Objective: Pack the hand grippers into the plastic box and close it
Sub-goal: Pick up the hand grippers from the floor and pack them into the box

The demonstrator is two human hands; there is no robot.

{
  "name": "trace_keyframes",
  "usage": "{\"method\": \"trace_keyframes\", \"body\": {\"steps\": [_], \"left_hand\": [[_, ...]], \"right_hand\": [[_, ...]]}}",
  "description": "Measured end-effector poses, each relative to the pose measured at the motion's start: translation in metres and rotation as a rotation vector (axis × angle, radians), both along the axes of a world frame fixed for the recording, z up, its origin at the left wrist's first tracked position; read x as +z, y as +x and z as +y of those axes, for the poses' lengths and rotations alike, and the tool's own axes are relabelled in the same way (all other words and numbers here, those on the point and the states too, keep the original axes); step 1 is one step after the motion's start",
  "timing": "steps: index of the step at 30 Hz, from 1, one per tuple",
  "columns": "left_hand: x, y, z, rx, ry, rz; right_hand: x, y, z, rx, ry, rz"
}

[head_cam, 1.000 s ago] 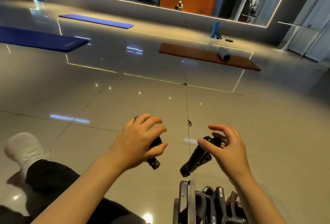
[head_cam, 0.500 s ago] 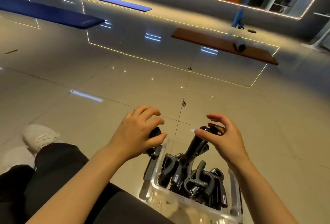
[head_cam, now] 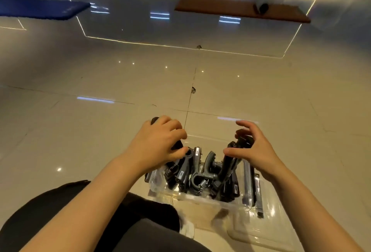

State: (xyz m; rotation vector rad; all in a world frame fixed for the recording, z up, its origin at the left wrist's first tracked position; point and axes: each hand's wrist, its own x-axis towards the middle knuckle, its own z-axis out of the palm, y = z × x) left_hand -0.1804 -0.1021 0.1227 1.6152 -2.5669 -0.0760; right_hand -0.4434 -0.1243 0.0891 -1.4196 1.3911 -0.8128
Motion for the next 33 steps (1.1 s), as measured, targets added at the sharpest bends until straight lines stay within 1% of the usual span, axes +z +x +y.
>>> {"method": "trace_keyframes", "body": {"steps": [2,5,7,9,11,12,13,15,18,22,28,33], "left_hand": [[-0.022,-0.009,-0.003,0.009,0.021,0.031],[-0.043,-0.014,-0.005,0.028,0.024,0.126],[-0.048,-0.011,-0.008,0.017,-0.042,0.145],[-0.049,-0.009,-0.013,0.011,-0.094,0.136],[-0.049,-0.008,-0.018,0.005,-0.124,0.124],[-0.049,-0.010,-0.021,0.000,-0.128,0.118],[-0.049,-0.012,-0.025,-0.007,-0.126,0.114],[-0.049,-0.015,-0.032,-0.011,-0.110,0.120],[-0.051,-0.016,-0.037,0.002,-0.107,0.150],[-0.053,-0.009,-0.036,0.006,-0.127,0.134],[-0.059,-0.005,-0.033,0.011,-0.074,0.120],[-0.061,0.000,-0.029,0.018,-0.050,0.132]], "right_hand": [[-0.016,-0.005,-0.005,0.102,-0.066,0.163],[-0.037,-0.006,-0.014,0.414,-0.178,0.504],[-0.052,-0.006,-0.020,0.614,-0.239,0.743],[-0.067,-0.009,-0.027,0.791,-0.388,0.938],[-0.082,-0.011,-0.036,0.964,-0.599,1.055],[-0.088,-0.011,-0.039,1.046,-0.659,1.113],[-0.094,-0.010,-0.041,1.138,-0.685,1.160],[-0.109,-0.006,-0.042,1.349,-0.668,1.246],[-0.135,-0.003,-0.039,1.576,-0.661,1.317],[-0.155,-0.007,-0.033,1.671,-0.623,1.309],[-0.171,-0.023,-0.029,1.611,-0.644,1.169],[-0.169,-0.022,-0.028,1.585,-0.615,1.126]]}}
